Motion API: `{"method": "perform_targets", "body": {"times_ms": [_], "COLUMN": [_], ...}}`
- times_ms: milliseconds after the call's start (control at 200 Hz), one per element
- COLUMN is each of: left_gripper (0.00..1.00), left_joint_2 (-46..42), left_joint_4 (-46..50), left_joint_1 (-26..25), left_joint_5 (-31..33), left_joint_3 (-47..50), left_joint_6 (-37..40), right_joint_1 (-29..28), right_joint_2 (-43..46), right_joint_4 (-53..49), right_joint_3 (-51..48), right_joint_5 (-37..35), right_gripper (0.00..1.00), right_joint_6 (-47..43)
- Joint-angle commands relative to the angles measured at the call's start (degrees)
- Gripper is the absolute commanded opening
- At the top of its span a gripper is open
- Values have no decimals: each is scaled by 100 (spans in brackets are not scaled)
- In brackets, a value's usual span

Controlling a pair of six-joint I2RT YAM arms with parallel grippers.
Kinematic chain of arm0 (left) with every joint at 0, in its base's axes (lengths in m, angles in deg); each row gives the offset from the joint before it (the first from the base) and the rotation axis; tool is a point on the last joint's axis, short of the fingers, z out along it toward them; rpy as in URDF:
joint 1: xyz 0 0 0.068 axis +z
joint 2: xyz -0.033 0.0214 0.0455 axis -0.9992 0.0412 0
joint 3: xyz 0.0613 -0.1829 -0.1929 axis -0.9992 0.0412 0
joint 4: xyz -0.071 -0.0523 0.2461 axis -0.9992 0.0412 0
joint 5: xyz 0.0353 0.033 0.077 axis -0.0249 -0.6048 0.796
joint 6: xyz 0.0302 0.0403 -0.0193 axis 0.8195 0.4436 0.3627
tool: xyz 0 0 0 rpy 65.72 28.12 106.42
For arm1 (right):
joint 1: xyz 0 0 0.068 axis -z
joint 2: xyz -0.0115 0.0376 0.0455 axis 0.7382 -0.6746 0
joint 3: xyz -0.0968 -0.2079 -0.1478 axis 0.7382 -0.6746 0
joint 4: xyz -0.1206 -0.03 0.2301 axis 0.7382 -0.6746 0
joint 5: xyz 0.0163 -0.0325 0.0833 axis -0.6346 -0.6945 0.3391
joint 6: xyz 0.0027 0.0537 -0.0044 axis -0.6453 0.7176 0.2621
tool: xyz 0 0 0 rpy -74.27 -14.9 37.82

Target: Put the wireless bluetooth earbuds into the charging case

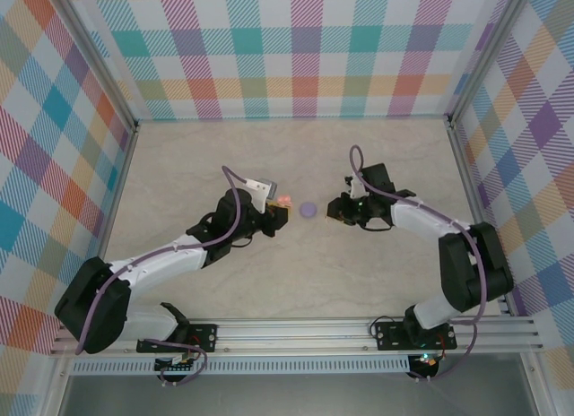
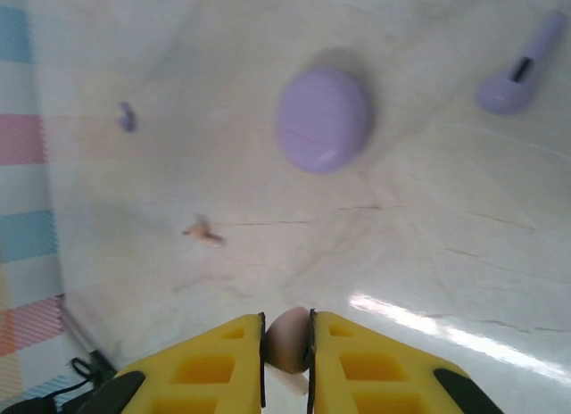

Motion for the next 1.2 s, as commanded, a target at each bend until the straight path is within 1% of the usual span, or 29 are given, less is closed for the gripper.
{"method": "perform_targets", "body": {"times_ms": [0,130,275,385,580,860,1195], "left_gripper": [15,16,16,16,16,16,16], "left_joint_2": [6,-17,25,19,-127,-433,-654], "left_joint_4": [-882,-1530,-2206,-2680,-3110,-2909,-2540], "left_joint_1": [-72,-72,-70,-71,-71,-132,-208], "left_joint_5": [-177,-478,-1061,-1431,-1918,-2085,-2157], "left_joint_3": [231,436,486,486,460,298,100], "left_joint_6": [-110,7,44,16,26,113,257], "right_joint_1": [19,19,-28,-157,-594,-1074,-1455], "right_joint_2": [574,1213,1758,2105,2485,2517,2350], "right_joint_4": [603,752,969,1106,1225,1229,1053], "right_joint_3": [-79,-6,98,213,406,612,847], "right_joint_5": [578,818,984,957,630,208,-50], "right_gripper": [17,19,20,21,21,21,21], "right_joint_6": [212,285,403,409,324,107,-219]}}
